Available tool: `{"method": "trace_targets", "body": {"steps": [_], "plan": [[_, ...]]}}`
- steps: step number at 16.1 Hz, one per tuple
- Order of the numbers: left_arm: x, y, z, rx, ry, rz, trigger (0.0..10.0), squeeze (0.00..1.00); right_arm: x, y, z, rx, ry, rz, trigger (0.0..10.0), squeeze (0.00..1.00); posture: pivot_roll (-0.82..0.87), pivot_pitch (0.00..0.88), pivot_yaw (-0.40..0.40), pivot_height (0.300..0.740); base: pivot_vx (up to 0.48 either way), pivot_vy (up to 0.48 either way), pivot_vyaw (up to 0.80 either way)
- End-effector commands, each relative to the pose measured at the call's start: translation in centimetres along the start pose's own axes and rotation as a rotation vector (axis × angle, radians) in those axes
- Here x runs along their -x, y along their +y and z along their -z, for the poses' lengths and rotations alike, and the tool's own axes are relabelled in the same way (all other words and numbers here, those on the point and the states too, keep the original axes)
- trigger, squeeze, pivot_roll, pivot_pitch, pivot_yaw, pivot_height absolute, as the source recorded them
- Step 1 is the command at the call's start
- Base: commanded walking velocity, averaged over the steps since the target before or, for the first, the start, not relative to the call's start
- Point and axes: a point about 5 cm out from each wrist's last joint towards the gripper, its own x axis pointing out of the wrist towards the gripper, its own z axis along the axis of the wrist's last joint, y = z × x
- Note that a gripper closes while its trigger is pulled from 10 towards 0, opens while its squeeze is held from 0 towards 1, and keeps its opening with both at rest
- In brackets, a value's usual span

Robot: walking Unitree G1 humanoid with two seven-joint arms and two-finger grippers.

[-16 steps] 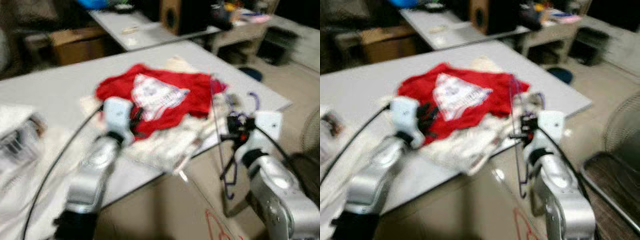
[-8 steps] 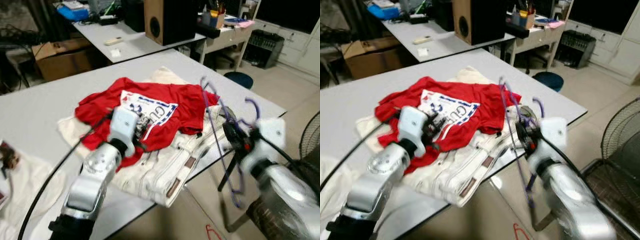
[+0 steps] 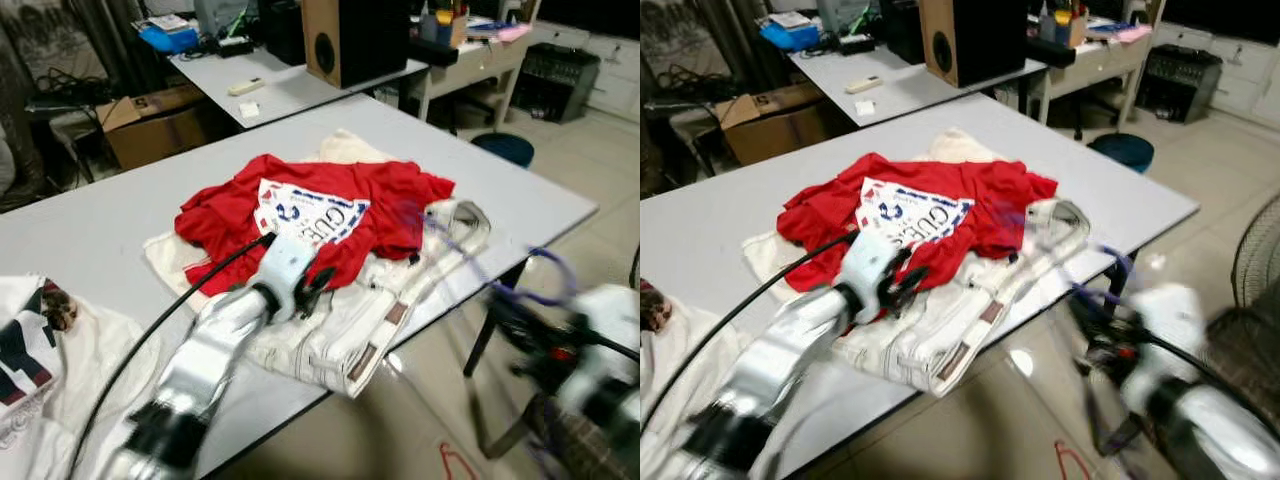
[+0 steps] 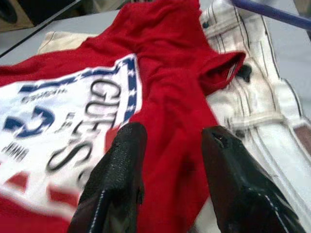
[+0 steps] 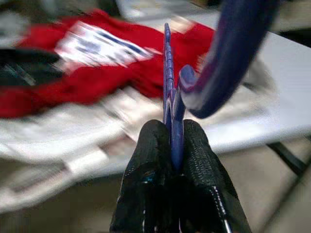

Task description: Hang hanger

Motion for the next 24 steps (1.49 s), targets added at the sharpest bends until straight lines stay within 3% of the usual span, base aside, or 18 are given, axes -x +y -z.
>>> {"method": "trace_targets", "body": {"steps": [1, 3, 5, 7, 10, 14, 18, 21, 22, 23, 24], "plan": [[-0.6, -0.3, -0.1, 0.012, -0.011, 0.013, 10.0, 0.0, 1.4, -1.2, -0.1, 0.041, 0.007, 0.113, 10.0, 0.0, -0.17, 0.064, 0.149, 0.74, 0.0, 0.0, 0.0], [-1.3, -1.5, -0.6, 0.058, -0.047, 0.085, 10.0, 0.0, 2.5, -2.0, -0.4, 0.05, -0.005, 0.199, 10.0, 0.0, -0.21, 0.079, 0.159, 0.74, 0.0, 0.0, 0.0], [-1.9, -2.8, -0.5, 0.021, -0.05, 0.132, 10.0, 0.0, 3.6, -2.1, -0.8, 0.052, -0.018, 0.224, 10.0, 0.0, -0.24, 0.088, 0.165, 0.74, 0.0, 0.0, 0.0], [-2.4, -2.5, -0.2, -0.086, -0.035, 0.043, 10.0, 0.0, 4.1, -1.5, -0.9, 0.066, -0.012, 0.202, 10.0, 0.0, -0.26, 0.102, 0.164, 0.74, 0.0, 0.0, 0.0], [-2.2, -1.3, 0.2, -0.175, -0.029, -0.075, 10.0, 0.0, 4.1, -0.6, -1.1, 0.07, -0.014, 0.159, 10.0, 0.0, -0.27, 0.11, 0.163, 0.74, 0.0, 0.0, 0.0], [-1.6, -1.2, -0.8, -0.223, -0.146, -0.113, 10.0, 0.0, 3.8, 0.0, -1.2, 0.077, -0.012, 0.113, 10.0, 0.0, -0.27, 0.106, 0.16, 0.74, 0.0, 0.0, 0.0], [-0.7, -1.6, 1.7, -0.317, -0.039, -0.065, 10.0, 0.0, 2.8, 0.8, -1.3, 0.072, -0.015, 0.019, 10.0, 0.0, -0.24, 0.099, 0.146, 0.74, 0.0, 0.0, 0.0], [-0.4, -0.7, 2.3, -0.365, 0.021, -0.126, 10.0, 0.0, 2.5, 1.1, -1.2, 0.081, -0.003, -0.027, 10.0, 0.0, -0.24, 0.097, 0.136, 0.74, 0.0, 0.0, 0.0], [-0.3, -0.4, 2.4, -0.384, 0.031, -0.144, 9.0, 0.0, 2.4, 1.1, -1.3, 0.082, -0.002, -0.03, 10.0, 0.0, -0.23, 0.096, 0.132, 0.74, 0.0, 0.0, 0.0], [-0.3, -0.4, 2.4, -0.387, 0.033, -0.146, 9.0, 0.0, 2.4, 1.1, -1.3, 0.082, -0.001, -0.031, 10.0, 0.0, -0.23, 0.096, 0.132, 0.74, 0.0, 0.0, 0.0], [-0.3, -0.3, 2.4, -0.395, 0.038, -0.158, 7.1, 0.0, 2.4, 1.0, -1.2, 0.087, 0.002, -0.037, 10.0, 0.0, -0.23, 0.095, 0.13, 0.74, 0.0, 0.0, 0.0]]}}
